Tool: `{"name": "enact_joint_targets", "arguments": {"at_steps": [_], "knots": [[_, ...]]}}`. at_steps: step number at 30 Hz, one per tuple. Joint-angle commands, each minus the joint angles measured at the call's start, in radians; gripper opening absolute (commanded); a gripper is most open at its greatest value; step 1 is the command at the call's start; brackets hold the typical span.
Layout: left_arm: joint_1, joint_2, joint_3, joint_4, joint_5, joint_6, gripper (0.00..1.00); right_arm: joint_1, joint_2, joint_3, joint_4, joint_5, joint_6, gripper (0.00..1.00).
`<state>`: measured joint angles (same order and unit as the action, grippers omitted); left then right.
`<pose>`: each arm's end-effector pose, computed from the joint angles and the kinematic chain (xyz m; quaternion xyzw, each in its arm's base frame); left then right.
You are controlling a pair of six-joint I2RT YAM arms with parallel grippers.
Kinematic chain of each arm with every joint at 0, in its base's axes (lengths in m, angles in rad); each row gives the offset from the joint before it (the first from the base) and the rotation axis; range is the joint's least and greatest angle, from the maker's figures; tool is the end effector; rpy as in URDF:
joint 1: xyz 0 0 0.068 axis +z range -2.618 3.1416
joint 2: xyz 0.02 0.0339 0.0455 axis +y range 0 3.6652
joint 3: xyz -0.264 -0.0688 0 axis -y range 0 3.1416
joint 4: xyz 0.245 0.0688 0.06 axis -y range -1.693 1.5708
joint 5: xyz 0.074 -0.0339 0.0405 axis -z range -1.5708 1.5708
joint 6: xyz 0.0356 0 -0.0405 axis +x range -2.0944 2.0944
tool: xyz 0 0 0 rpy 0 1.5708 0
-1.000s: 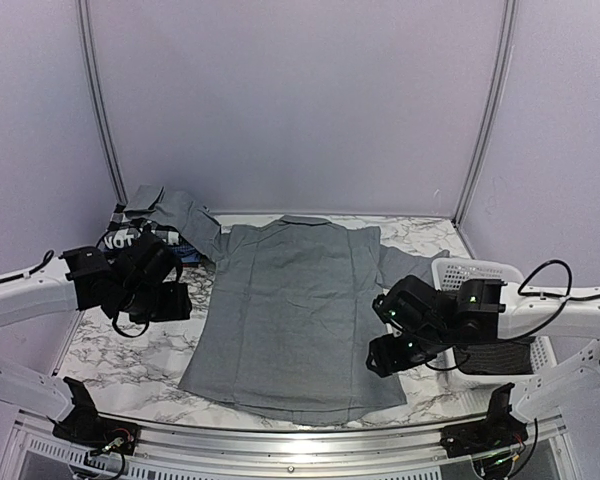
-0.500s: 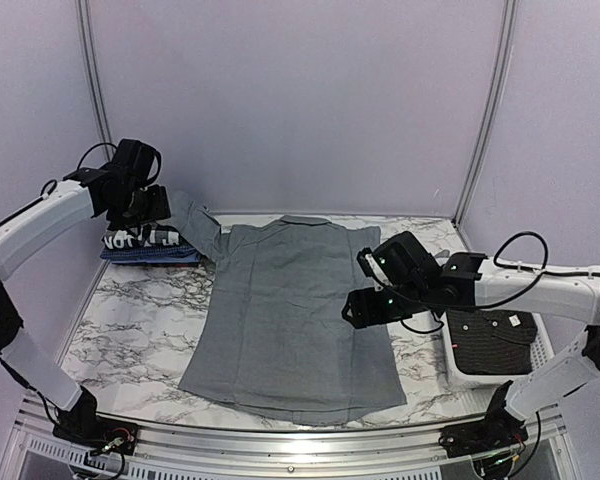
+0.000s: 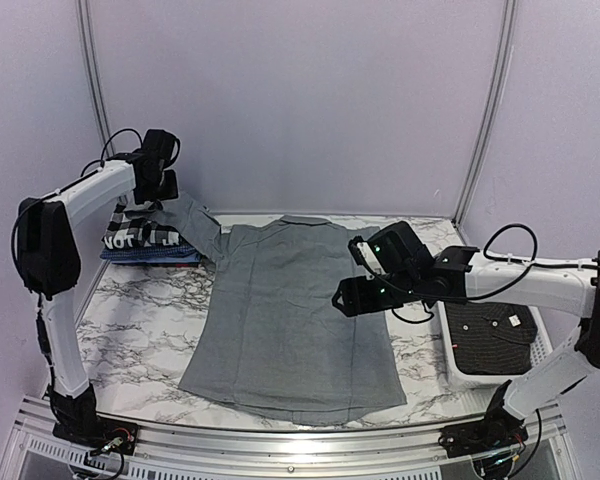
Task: Fold and stack the long sleeve shirts
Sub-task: Pick up the sleeve from the center of the board.
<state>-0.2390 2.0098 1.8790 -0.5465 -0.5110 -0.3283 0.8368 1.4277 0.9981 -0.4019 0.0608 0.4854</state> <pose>0.4557 -0.0931 0.3142 -0.1480 0.8668 0.1018 0.4651 0.2052 0.2242 0.2464 -0.1521 0.9196 0.1994 0.3024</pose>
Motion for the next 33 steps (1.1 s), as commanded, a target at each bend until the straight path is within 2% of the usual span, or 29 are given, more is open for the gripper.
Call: {"name": "enact_joint_targets", "arguments": {"at_steps": [1,10,24,27,33], "knots": [[0.048,0.052,0.058,0.003,-0.050,0.037,0.62,-0.008,0.005,0.030,0.015,0.002,-0.003,0.74],[0.080,0.141,0.111,0.000,-0.017,0.063,0.55,-0.008,0.036,0.049,0.017,-0.010,0.002,0.74],[0.117,0.200,0.152,0.000,-0.022,0.068,0.53,-0.008,0.065,0.063,0.020,-0.019,0.000,0.74],[0.123,0.206,0.172,-0.001,-0.032,0.072,0.47,-0.008,0.066,0.060,0.020,-0.019,0.001,0.74],[0.136,0.206,0.197,-0.002,-0.047,0.075,0.23,-0.008,0.065,0.060,0.018,-0.018,0.000,0.74]]}}
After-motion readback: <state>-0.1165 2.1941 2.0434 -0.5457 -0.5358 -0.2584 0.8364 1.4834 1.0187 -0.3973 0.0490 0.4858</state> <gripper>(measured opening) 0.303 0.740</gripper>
